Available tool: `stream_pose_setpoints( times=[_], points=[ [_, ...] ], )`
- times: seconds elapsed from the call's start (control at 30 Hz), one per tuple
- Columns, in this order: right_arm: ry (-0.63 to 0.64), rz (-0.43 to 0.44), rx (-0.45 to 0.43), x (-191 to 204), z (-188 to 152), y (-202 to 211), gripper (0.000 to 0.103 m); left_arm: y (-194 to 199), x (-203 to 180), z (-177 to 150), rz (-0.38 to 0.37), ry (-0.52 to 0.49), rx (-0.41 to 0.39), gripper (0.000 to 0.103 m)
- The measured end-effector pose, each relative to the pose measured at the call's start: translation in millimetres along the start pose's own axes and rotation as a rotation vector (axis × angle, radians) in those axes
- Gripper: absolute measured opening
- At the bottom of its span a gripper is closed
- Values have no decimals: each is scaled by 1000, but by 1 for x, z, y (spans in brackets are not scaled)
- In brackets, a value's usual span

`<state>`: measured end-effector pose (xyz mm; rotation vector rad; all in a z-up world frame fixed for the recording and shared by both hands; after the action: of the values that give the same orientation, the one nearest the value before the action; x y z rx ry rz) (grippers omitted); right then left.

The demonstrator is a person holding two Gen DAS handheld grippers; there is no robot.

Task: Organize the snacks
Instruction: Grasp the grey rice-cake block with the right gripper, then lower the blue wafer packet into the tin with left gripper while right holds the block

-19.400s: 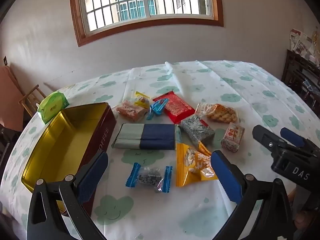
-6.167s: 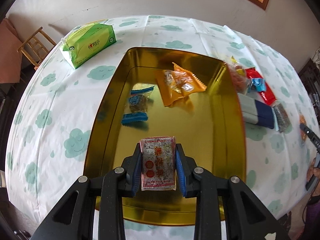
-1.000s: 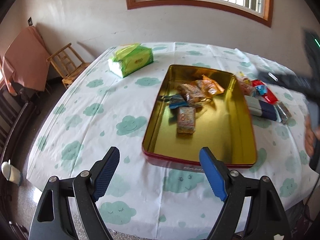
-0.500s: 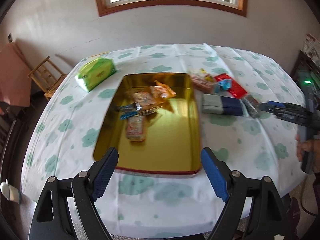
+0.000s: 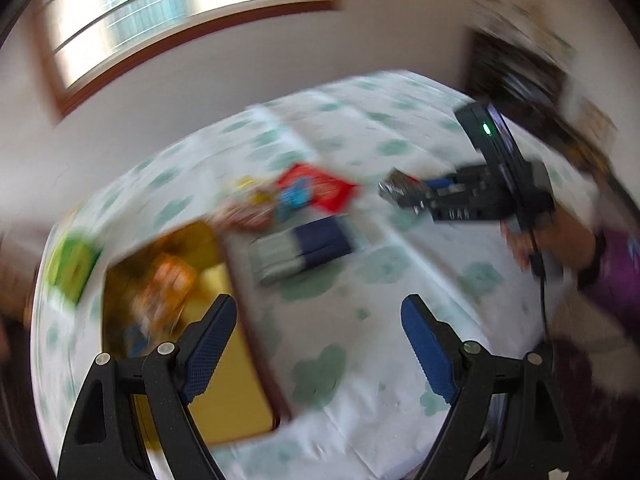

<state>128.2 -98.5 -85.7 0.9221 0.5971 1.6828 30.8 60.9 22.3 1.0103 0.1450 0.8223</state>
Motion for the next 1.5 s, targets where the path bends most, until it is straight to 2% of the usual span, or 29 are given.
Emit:
stream_pose_setpoints(
  times=[0.17,0.23,0.4,0.47,0.53,0.57,0.63,0.83,0.87,0.93,1.03,1.17,1.27,1.5],
  points=[
    [-36,-115,-64,-70,-13,38,35,-25,-15,42,-43,-367,-3,82],
    [-60,-136,-62,-93,-24,46,35,-45,-18,52,-160,-454,39,82],
    [-160,-91,-99,-120,-32,57,35,-92,-15,54,-287,-557,168,82],
    [-175,-86,-99,-123,-32,57,35,-108,-14,46,-293,-613,224,82],
    [-188,-72,-97,-124,-32,57,35,-123,-13,40,-336,-652,266,82],
    [-196,-63,-96,-124,-32,57,35,-128,-10,38,-347,-671,280,82],
    [-212,-51,-95,-126,-32,58,35,-141,-3,39,-315,-704,287,81],
    [-226,-38,-94,-127,-33,58,36,-177,14,32,-366,-729,345,80],
    [-230,-36,-94,-127,-33,58,36,-182,16,27,-381,-719,369,81],
    [-237,-30,-95,-128,-33,58,36,-184,24,26,-454,-624,396,67],
    [-245,-26,-96,-129,-33,58,36,-178,24,26,-420,-558,405,54],
    [-249,-24,-97,-129,-33,58,36,-167,19,22,-296,-411,416,50],
    [-247,-28,-96,-129,-32,58,36,-145,4,27,-255,-250,393,50],
    [-244,-34,-95,-128,-31,57,36,-71,-21,49,-176,-14,312,51]
  ],
)
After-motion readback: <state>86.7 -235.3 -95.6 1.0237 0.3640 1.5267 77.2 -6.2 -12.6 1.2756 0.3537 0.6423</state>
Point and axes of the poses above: each gripper's, at about its wrist camera, not at the fingertips, and y roughly against the way its jaws point, x to its left, z to its top, the point moved 5 cm from there along -y, roughly the way its jaws point, and after that the axes turned 14 degrees about -y, right-handed, at the moved point
